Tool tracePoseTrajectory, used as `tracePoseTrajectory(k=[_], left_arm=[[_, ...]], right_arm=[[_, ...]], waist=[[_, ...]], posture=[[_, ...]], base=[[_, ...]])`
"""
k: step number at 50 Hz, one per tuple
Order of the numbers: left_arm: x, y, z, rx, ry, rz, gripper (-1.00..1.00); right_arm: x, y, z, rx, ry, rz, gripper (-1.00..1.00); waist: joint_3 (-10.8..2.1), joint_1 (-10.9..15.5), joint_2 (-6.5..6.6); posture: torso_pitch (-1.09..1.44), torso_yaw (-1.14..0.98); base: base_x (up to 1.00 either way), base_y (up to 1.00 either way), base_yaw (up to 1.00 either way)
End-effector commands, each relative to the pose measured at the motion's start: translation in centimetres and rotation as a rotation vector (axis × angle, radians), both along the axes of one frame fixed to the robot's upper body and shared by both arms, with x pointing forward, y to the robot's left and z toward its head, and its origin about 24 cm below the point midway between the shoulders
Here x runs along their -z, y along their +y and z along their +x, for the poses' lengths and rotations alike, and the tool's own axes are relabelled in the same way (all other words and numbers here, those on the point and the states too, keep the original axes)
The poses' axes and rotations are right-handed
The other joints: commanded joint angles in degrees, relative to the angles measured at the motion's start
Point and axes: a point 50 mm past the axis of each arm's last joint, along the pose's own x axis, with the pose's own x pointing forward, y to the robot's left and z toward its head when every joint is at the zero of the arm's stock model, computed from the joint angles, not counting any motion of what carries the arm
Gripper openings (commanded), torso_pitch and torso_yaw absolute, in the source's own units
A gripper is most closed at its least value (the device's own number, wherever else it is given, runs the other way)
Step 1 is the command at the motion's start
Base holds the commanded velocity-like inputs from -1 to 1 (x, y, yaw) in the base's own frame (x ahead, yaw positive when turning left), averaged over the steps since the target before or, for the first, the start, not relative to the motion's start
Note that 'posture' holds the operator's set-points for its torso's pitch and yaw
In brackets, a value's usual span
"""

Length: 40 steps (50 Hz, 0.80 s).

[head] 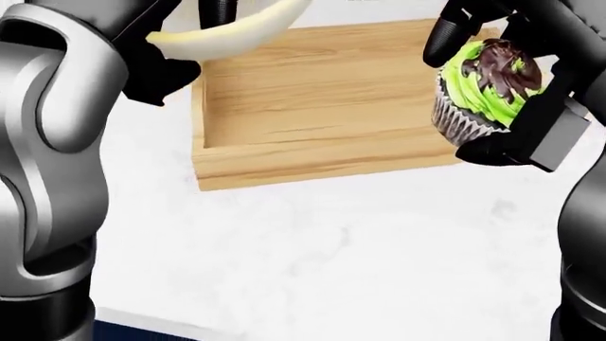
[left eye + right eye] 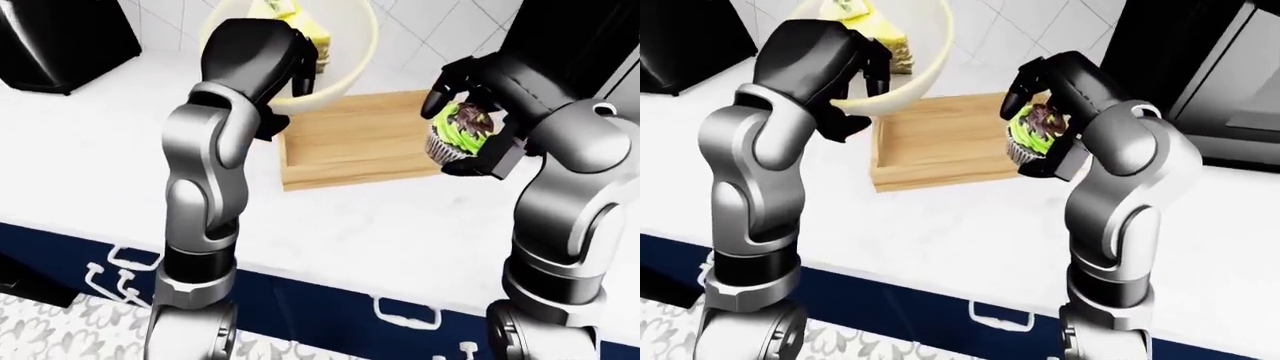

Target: Pick up the bowl with cake and place it on the tray. Pick up the cupcake and place it on the tray.

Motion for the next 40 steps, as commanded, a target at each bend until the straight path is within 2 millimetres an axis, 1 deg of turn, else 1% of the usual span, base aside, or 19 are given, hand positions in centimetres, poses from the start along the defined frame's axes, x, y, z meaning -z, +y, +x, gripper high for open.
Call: tracePoseTrajectory(k=[1,4,9,10,11,12,13,18,20,21,22,23,24,26,28,32,33,36,40], left_arm=[[-1.7,0.2,-0.8,-0.004,-0.102,-0.021,-1.0],[-1.7,0.2,-0.9,-0.004,-0.103,-0.021,-1.0],[-1.8,0.3,-0.9,-0.005,-0.105,-0.022,-1.0],[-1.9,0.3,-0.9,-0.005,-0.106,-0.023,-1.0],[-1.9,0.3,-0.9,-0.005,-0.106,-0.024,-1.0],[-1.9,0.3,-1.0,-0.005,-0.107,-0.024,-1.0],[-1.9,0.3,-0.9,-0.006,-0.106,-0.023,-1.0],[-1.9,0.4,-0.9,-0.008,-0.108,-0.024,-1.0],[-1.9,0.4,-0.9,-0.008,-0.109,-0.025,-1.0],[-1.9,0.4,-0.9,-0.008,-0.109,-0.025,-1.0],[-1.9,0.4,-0.9,-0.009,-0.11,-0.026,-1.0],[-2.0,0.4,-1.0,-0.009,-0.11,-0.026,-1.0],[-2.0,0.5,-1.0,-0.009,-0.11,-0.026,-1.0],[-2.1,0.7,-1.1,-0.014,-0.112,-0.028,-1.0],[-1.9,1.1,-1.1,-0.022,-0.112,-0.032,-1.0],[-1.7,1.4,-1.2,-0.028,-0.108,-0.033,-1.0],[-1.7,1.6,-1.2,-0.03,-0.108,-0.033,-1.0],[-1.7,1.8,-1.3,-0.034,-0.106,-0.032,-1.0],[-1.9,1.9,-1.5,-0.036,-0.104,-0.025,-1.0]], right_arm=[[-1.4,0.2,-0.6,-0.006,-0.078,-0.011,-1.0],[-1.4,0.2,-0.6,0.001,-0.079,-0.007,-1.0],[-1.3,0.1,-0.5,0.007,-0.074,-0.002,-1.0],[-1.4,0.1,-0.5,0.012,-0.071,0.005,-1.0],[-1.4,0.0,-0.5,0.015,-0.073,0.004,-1.0],[-1.5,0.0,-0.5,0.022,-0.077,0.005,-1.0],[-1.5,-0.1,-0.5,0.026,-0.078,0.003,-1.0],[-1.3,0.0,-0.5,0.025,-0.069,0.007,-1.0],[-1.3,0.0,-0.5,0.023,-0.068,0.008,-1.0],[-1.3,0.0,-0.5,0.022,-0.07,0.007,-1.0],[-1.3,0.1,-0.5,0.02,-0.07,-0.006,-1.0],[-1.2,0.2,-0.5,0.015,-0.068,-0.007,-1.0],[-1.2,0.2,-0.5,0.014,-0.069,-0.009,-1.0],[-1.3,0.3,-0.5,0.011,-0.071,-0.008,-1.0],[-1.4,0.5,-0.4,0.003,-0.069,-0.012,-1.0],[-1.4,0.7,-0.4,-0.003,-0.07,-0.014,-1.0],[-1.4,0.8,-0.3,-0.006,-0.069,-0.015,-1.0],[-1.5,1.0,-0.2,-0.011,-0.069,-0.019,-1.0],[-1.7,1.2,-0.2,-0.019,-0.072,-0.017,-1.0]], waist=[[-1.54,0.24,-0.66],[-2.19,0.74,-1.34],[-2.25,1.98,-2.4],[-3.41,2.27,-1.82],[-2.99,2.55,-0.52],[-3.22,0.99,0.88],[-2.98,1.53,0.16],[-2.04,2.54,-1.09],[-2.16,2.61,-2.06],[-2.1,3.16,-2.68],[-1.8,4.09,-4.26],[-2.86,4.75,-5.78],[-1.99,4.85,-4.13],[-1.49,4.05,-4.02],[-1.12,3.64,-3.31],[-1.23,2.48,-0.09],[-1.06,2.31,-0.88],[-1.75,2.06,-1.32],[-1.92,2.25,-1.97]], posture=[[0.0,0.0],[0.0,0.0],[0.0,0.0],[0.0,0.0],[0.0,0.0],[0.0,0.0],[0.0,0.0],[0.0,0.0],[0.0,0.0],[0.0,0.0],[0.0,0.0],[0.0,0.0],[0.0,0.0],[0.0,0.0],[0.0,0.0],[0.0,0.0],[0.0,0.0],[0.0,0.0],[0.0,0.0]], base=[[0.0,0.0,0.0],[0.0,0.0,0.0],[0.0,0.0,0.0],[0.0,-0.23,0.0],[0.0,-0.34,0.0],[0.0,0.0,-0.84],[0.0,0.0,-1.0],[0.0,0.0,-1.0],[0.0,0.0,-1.0],[0.0,0.0,-0.61],[0.0,0.0,0.0],[0.0,0.0,0.0],[0.0,0.0,0.0],[0.0,0.0,0.0],[0.0,0.0,0.0],[0.0,0.0,0.0],[0.0,0.0,0.0],[0.0,0.0,0.0],[0.0,0.0,0.0]])
